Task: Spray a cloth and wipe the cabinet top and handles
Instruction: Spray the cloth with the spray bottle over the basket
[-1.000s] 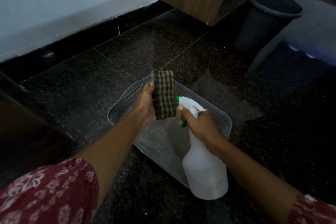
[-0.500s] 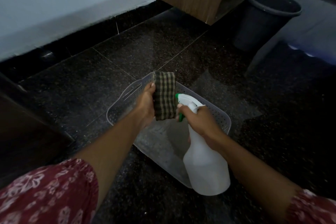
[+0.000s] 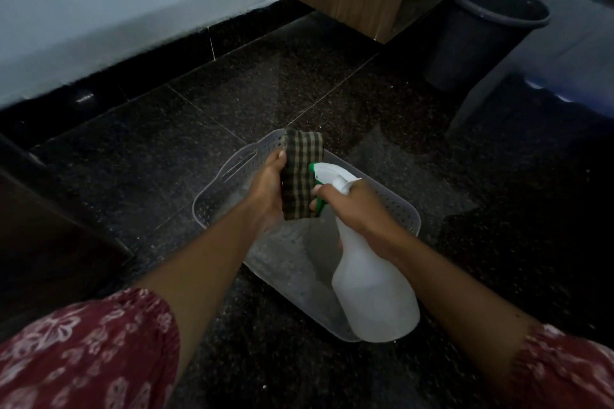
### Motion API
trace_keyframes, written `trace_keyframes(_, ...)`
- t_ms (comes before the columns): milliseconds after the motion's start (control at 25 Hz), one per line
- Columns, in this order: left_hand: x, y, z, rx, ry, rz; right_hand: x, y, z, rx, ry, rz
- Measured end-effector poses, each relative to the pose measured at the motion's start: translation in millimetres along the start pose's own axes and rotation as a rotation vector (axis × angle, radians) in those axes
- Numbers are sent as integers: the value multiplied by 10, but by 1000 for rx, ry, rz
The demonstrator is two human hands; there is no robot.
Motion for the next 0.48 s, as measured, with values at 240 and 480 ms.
trace_keyframes(240,7,5,-11,8,0,-3,69,18,27,-59,-59,96)
trace_keyframes(480,0,6,-10,13,19,-4,71,57,28,-87,-54,78)
Point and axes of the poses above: each hand's wrist, its own y-axis away from the middle knuckle, its own x-axis out of the back of the hand, z = x × y, the point moved 4 cm from there along -y, towards the middle knuckle, and after that the axes turned 7 degrees about y, right-handed, at the moved point
